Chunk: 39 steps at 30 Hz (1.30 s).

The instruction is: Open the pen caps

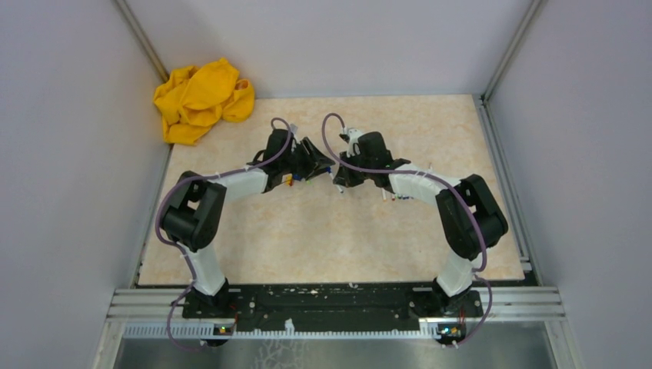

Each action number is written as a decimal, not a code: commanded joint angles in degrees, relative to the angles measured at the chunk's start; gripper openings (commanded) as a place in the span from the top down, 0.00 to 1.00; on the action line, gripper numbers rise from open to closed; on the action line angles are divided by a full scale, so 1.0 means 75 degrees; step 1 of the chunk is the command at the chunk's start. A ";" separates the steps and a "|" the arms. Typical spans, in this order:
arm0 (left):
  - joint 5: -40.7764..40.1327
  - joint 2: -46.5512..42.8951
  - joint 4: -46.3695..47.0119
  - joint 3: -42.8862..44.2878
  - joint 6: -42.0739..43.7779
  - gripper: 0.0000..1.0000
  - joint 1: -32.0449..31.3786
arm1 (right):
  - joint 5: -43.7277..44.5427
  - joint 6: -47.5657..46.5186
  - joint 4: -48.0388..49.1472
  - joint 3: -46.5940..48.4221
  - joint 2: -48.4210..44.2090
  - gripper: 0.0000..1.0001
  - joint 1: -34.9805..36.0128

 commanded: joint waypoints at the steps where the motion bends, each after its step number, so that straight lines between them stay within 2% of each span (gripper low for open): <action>1: 0.0039 0.0100 0.0351 0.0095 -0.0202 0.48 -0.0072 | -0.0248 0.0093 0.0504 -0.0046 -0.0439 1.00 0.0076; 9: 0.0082 0.0051 0.0706 -0.0047 -0.0339 0.54 -0.0096 | -0.0279 0.0093 0.0505 -0.0056 -0.0457 1.00 0.0075; 14: 0.0259 0.0046 0.0811 -0.0053 -0.0361 0.74 -0.0093 | -0.0198 0.0049 0.0464 -0.0029 -0.0466 1.00 0.0075; 18: 0.0274 0.0024 0.0823 -0.0049 -0.0370 0.99 -0.0096 | -0.0094 -0.0009 0.0384 0.0013 -0.0510 1.00 0.0075; 24: 0.0221 -0.0099 0.0927 -0.0148 -0.0370 1.00 -0.0112 | 0.0078 -0.0057 0.0389 -0.0002 -0.0643 1.00 0.0076; 28: 0.0250 -0.0192 0.0949 -0.0119 -0.0337 1.00 -0.0135 | 0.0013 -0.0055 0.0380 0.0127 -0.0491 0.85 0.0076; 32: 0.0244 -0.0278 0.0914 -0.0117 -0.0292 1.00 -0.0150 | -0.0068 -0.0037 0.0390 0.0270 -0.0317 0.80 0.0076; 39: 0.0248 -0.0288 0.0890 -0.0062 -0.0282 1.00 -0.0198 | -0.0064 -0.0059 0.0376 0.0426 -0.0127 0.79 0.0076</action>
